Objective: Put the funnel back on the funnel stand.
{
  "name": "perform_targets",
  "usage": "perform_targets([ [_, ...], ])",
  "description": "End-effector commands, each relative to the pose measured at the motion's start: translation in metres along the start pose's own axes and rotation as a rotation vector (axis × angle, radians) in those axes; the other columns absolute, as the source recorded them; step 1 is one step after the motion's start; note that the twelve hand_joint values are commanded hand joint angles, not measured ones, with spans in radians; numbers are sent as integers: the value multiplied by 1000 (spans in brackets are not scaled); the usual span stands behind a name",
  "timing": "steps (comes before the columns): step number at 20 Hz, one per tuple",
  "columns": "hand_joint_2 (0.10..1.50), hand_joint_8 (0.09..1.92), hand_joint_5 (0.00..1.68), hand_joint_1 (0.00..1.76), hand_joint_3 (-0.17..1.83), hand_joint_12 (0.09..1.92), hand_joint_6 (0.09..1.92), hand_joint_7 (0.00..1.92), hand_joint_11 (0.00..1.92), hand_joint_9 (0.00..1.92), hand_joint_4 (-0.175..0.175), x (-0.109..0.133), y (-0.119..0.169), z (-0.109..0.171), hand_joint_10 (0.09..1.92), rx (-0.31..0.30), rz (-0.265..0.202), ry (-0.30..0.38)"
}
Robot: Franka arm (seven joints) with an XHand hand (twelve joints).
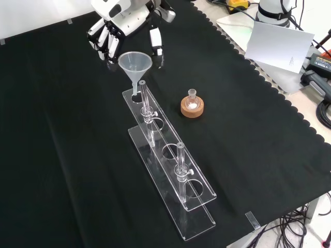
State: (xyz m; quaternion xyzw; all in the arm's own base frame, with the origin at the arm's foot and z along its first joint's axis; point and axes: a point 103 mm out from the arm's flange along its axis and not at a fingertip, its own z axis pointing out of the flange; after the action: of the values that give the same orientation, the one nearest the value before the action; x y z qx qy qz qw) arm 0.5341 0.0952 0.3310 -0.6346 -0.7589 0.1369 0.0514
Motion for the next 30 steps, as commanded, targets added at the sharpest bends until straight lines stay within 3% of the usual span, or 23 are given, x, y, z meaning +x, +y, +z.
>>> perform_targets([
  [1, 515, 279, 766, 854, 507, 1392, 309, 1090, 0, 568, 42, 2, 0, 12, 622, 25, -8, -6],
  [16, 514, 274, 748, 848, 534, 1356, 348, 1089, 0, 574, 40, 10, 25, 35, 614, 102, -42, -78],
  [24, 536, 261, 606, 804, 528, 993, 283, 944, 0, 459, 27, 14, 27, 45, 641, 149, -63, -111],
  [30, 563, 263, 529, 745, 491, 652, 87, 725, 0, 342, 12, 13, 24, 45, 696, 155, -61, -115],
])
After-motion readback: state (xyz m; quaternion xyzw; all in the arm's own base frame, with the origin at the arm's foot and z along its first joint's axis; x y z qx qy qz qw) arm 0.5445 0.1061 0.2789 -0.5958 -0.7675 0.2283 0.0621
